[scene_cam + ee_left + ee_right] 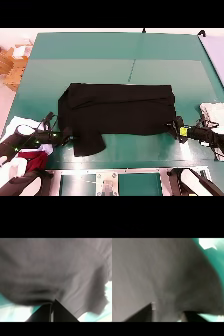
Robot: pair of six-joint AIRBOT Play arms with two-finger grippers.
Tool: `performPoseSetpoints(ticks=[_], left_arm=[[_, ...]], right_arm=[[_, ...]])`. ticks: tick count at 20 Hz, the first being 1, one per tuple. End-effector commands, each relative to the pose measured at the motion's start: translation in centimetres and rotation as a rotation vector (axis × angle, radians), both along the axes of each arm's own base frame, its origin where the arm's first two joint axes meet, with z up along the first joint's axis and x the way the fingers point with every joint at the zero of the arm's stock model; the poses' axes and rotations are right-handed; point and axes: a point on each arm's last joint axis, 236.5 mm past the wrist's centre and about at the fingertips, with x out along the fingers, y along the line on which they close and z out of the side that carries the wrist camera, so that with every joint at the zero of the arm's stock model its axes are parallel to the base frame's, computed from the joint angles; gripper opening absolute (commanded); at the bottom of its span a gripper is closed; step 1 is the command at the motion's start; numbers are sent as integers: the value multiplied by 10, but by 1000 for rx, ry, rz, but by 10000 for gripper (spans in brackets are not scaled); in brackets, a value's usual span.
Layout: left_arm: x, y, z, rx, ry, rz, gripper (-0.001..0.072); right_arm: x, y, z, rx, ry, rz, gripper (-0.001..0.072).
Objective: Fold the shirts.
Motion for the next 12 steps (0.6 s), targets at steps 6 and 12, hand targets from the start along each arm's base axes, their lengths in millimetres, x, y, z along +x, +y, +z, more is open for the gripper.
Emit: performPoseSetpoints(ticks=[6, 12], left_arm=[[11, -30, 57, -149, -99, -141, 26], [1, -10, 102, -5, -173, -167, 25]], right_arm=[[1, 9, 17, -11, -50, 190, 18], [-21, -25, 56, -157, 90, 316, 18]])
